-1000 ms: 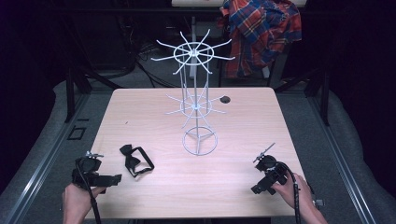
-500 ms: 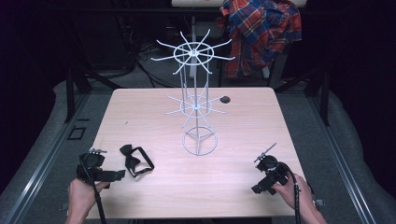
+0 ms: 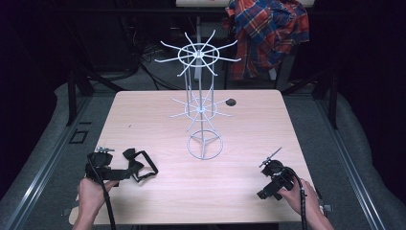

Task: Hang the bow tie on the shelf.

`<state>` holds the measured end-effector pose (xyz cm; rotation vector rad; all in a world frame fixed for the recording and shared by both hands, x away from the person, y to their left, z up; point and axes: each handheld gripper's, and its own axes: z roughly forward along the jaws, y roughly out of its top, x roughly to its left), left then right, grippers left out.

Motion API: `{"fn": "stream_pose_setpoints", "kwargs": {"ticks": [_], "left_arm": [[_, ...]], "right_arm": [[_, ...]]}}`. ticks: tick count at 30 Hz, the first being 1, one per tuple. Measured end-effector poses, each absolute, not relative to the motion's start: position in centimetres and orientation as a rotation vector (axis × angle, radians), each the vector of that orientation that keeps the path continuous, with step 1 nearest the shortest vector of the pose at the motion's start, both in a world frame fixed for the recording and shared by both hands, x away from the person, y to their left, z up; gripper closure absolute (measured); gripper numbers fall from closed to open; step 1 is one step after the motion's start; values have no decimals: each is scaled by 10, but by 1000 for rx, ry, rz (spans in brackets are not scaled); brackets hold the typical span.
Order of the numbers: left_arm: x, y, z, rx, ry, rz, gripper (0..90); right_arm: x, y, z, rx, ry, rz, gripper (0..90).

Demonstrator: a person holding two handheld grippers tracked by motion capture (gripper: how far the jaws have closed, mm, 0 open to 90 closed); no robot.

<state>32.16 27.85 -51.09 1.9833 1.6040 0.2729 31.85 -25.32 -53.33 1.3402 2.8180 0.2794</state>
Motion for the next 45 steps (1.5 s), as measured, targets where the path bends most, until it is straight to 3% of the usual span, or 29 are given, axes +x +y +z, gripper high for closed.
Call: {"fn": "stream_pose_setpoints", "kwargs": {"ticks": [13, 22, 33, 37, 45], "left_arm": [[344, 268, -512, 1959, 1554, 260, 0], [358, 269, -525, 1968, 1693, 246, 9], [374, 259, -537, 2031, 1742, 236, 116], [376, 256, -539, 2055, 1731, 211, 252], [376, 257, -544, 2102, 1748, 186, 360]], "right_arm": [[317, -253, -535, 1376, 2809, 316, 73], [319, -256, -534, 1358, 2815, 285, 74], [318, -256, -534, 1374, 2804, 304, 75], [318, -256, -534, 1365, 2803, 289, 75], [318, -256, -534, 1369, 2810, 293, 75]]}}
